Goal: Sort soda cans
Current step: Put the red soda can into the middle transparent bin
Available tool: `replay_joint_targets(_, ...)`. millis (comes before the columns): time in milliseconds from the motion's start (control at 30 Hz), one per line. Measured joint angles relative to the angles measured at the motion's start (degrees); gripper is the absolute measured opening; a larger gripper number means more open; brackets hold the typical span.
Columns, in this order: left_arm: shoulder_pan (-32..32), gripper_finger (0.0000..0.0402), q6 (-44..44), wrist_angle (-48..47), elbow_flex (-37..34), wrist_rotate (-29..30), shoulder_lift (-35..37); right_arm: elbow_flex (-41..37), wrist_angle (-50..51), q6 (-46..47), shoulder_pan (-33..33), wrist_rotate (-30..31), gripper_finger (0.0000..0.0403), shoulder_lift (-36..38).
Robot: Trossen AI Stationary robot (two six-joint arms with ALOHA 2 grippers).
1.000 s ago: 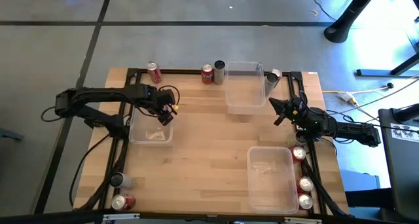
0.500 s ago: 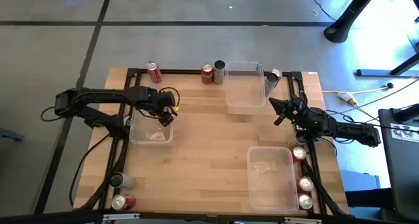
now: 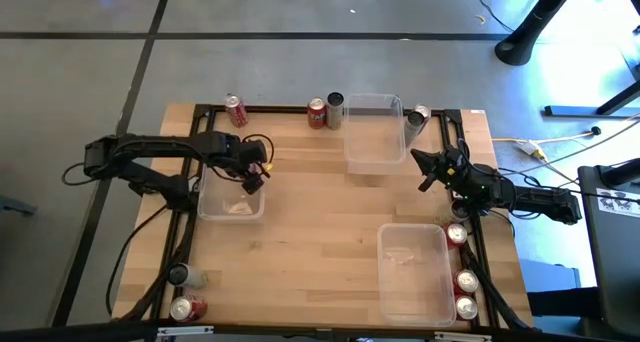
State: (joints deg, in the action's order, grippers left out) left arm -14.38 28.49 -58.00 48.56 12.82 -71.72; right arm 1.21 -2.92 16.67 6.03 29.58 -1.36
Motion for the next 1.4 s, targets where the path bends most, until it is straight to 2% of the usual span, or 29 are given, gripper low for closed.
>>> replay_joint_targets(200, -0.1, 0.0389, -1.5, -2.6, 2.4, 0.0, 0.0, 0.0, 0.0, 0.0, 0.0, 0.0, 0.0005, 0.0)
replay_joint_targets(467, -0.4, 0.0390, -8.0, -9.7, 12.6, 0.0, 0.5, 0.0, 0.0, 1.1, 0.0, -0.4, 0.0005, 0.0)
replay_joint_targets(700, -0.5, 0.0391, -15.3, -9.9, 21.9, 0.2, 0.5, 0.0, 0.0, 1.1, 0.0, -0.6, 0.0005, 0.0)
replay_joint_targets(900, -3.3, 0.0391, -20.4, -1.4, 26.2, 0.7, 0.5, 0.0, 0.0, 1.1, 0.0, -0.6, 0.0005, 0.0)
replay_joint_targets(1400, -6.8, 0.0391, -30.9, 28.2, 26.3, 0.7, -2.4, 0.0, 0.2, -0.6, 0.0, -0.7, 0.0005, 0.0)
